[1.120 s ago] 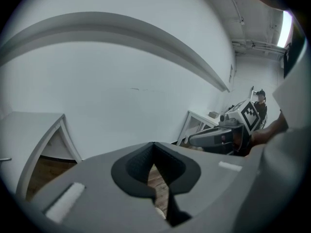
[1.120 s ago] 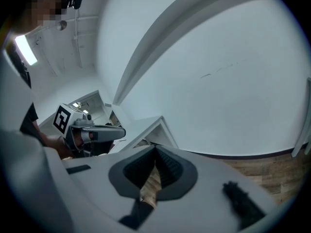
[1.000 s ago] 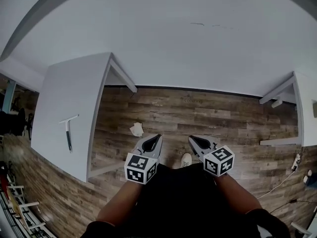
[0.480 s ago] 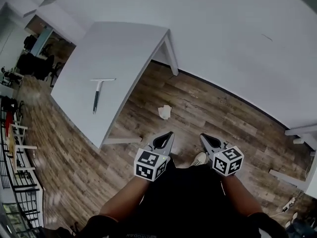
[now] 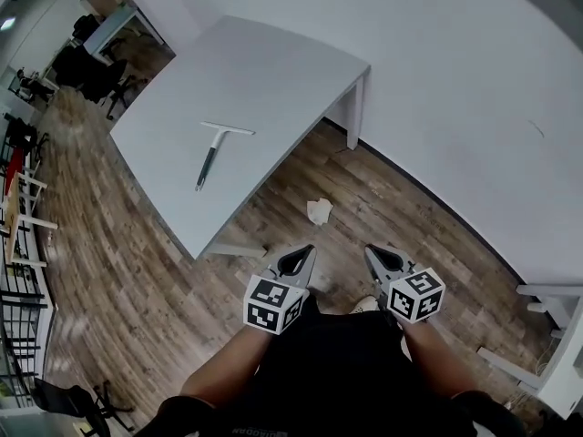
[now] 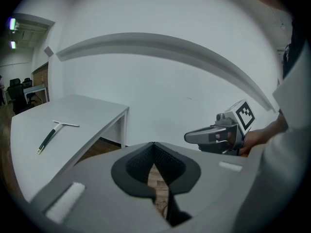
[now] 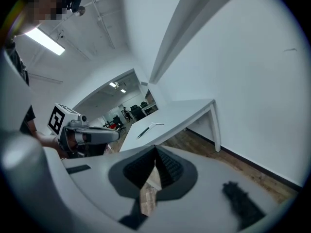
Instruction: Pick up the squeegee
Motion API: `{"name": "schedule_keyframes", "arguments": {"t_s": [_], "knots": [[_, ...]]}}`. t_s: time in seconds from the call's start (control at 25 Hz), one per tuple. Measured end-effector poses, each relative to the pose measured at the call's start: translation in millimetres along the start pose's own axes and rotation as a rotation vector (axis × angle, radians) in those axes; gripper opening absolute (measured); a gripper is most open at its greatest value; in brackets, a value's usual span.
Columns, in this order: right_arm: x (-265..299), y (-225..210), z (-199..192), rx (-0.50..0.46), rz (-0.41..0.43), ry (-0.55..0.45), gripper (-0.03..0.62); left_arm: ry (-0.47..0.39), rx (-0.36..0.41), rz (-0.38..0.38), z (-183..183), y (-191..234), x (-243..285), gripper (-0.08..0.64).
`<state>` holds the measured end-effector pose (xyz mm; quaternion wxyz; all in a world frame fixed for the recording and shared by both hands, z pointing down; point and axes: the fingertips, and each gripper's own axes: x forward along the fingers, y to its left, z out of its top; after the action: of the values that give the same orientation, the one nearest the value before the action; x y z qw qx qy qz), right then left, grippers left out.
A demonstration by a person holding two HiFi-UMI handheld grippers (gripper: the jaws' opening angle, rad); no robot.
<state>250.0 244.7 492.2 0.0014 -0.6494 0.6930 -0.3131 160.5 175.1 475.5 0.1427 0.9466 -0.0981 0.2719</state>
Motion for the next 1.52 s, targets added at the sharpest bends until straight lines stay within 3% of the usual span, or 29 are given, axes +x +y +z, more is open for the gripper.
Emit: {"name": "schedule_keyframes", "arguments": {"t_s": [0.4, 1.04, 1.52], "knots": [[96, 56, 14, -0.055, 0.056, 0.081, 0.005, -0.034, -0.095, 0.076, -9, 109, -38, 0.006], [245, 175, 32, -0.227, 0.191, 0.220, 0.006, -0.135, -0.202, 0.225, -34, 275, -125, 0.006], [315, 230, 23, -0.310, 0.248, 0.279, 0.005, -0.197, -0.296, 0.332, -82, 348, -181, 0.006]]}}
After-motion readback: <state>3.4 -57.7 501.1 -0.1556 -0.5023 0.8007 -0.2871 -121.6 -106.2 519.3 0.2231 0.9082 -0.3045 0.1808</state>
